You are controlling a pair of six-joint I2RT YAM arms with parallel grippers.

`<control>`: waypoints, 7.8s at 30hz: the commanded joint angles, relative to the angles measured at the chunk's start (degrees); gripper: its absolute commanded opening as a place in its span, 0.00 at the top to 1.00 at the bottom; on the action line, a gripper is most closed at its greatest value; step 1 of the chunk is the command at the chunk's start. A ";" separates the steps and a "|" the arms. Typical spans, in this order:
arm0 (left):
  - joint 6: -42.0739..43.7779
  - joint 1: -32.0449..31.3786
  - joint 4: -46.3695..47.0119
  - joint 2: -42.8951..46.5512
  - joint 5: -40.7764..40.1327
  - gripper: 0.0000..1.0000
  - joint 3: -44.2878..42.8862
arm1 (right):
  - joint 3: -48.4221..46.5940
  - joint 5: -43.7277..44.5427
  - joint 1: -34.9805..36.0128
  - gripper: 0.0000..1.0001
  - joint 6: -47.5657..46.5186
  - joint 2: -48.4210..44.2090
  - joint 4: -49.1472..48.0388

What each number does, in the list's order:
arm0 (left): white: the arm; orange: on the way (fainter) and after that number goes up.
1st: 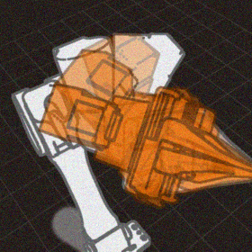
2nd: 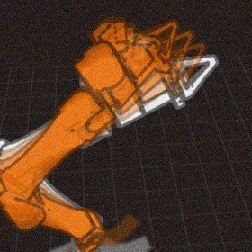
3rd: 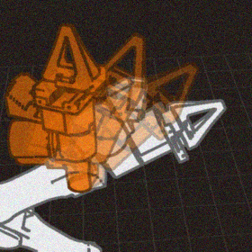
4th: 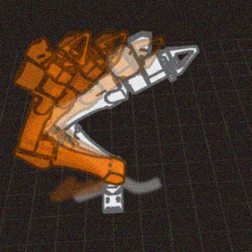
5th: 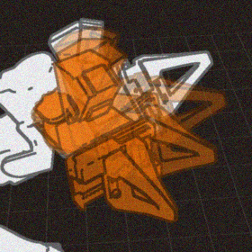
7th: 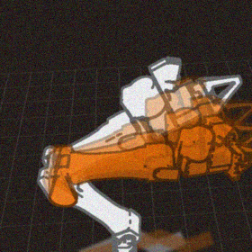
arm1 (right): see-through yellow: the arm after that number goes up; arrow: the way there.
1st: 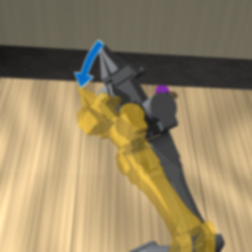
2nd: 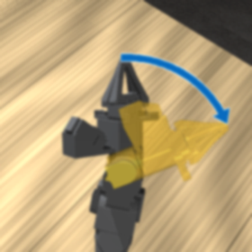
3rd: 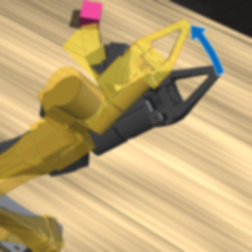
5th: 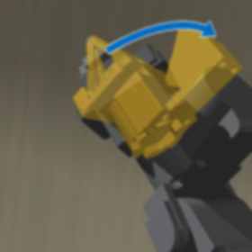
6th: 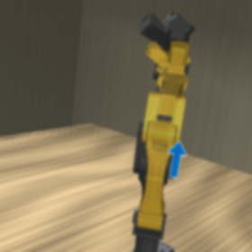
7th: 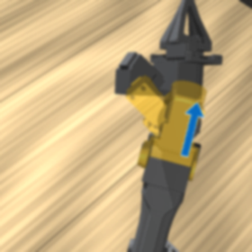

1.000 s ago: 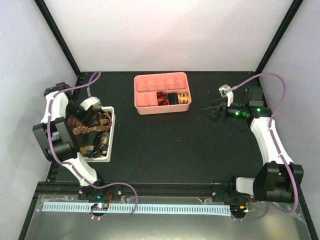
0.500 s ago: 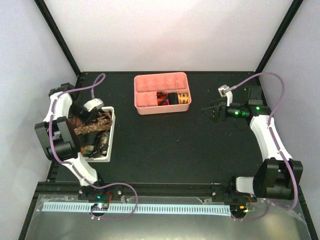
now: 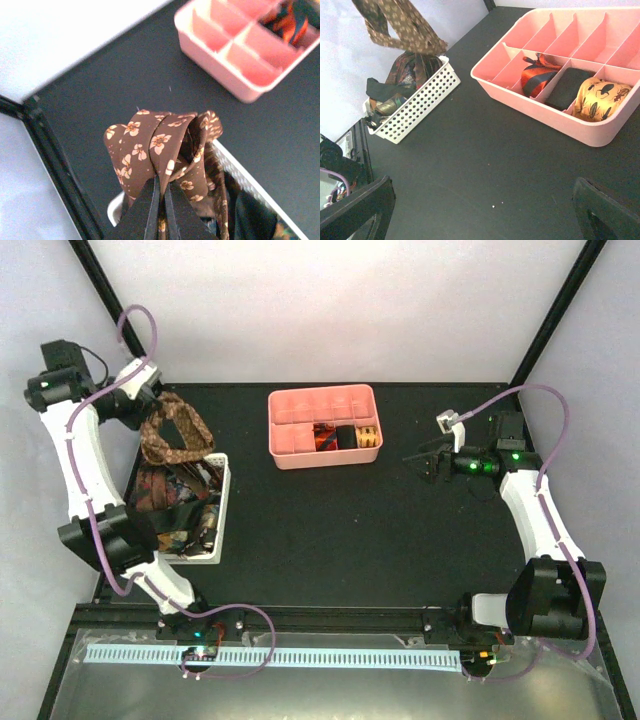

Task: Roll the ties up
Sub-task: Pick up the tie from the tie pile, then put down the tie at the center of the board, then pick up the tie from the center of the board, then pass from the left arm to the right, then put down the tie at the center of the board, then pick up the tie from the center of the board.

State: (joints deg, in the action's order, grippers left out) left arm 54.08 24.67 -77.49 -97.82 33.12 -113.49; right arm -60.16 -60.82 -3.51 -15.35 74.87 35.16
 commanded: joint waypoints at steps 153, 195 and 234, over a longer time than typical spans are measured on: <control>-21.90 -54.21 31.29 26.61 7.75 0.30 39.99 | -20.31 47.18 26.62 0.98 -34.84 -5.55 25.16; -30.20 -32.66 47.45 13.50 11.52 0.12 44.94 | -22.47 98.19 58.47 0.98 -82.16 -17.74 7.40; -20.44 -64.64 43.52 -21.76 -39.82 0.33 24.20 | 15.90 86.41 39.33 0.98 -74.35 -37.61 12.45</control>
State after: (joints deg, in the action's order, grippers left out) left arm 33.04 -39.29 -34.09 -116.73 -0.10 -86.26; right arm -43.24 25.34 36.01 -92.20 38.54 46.11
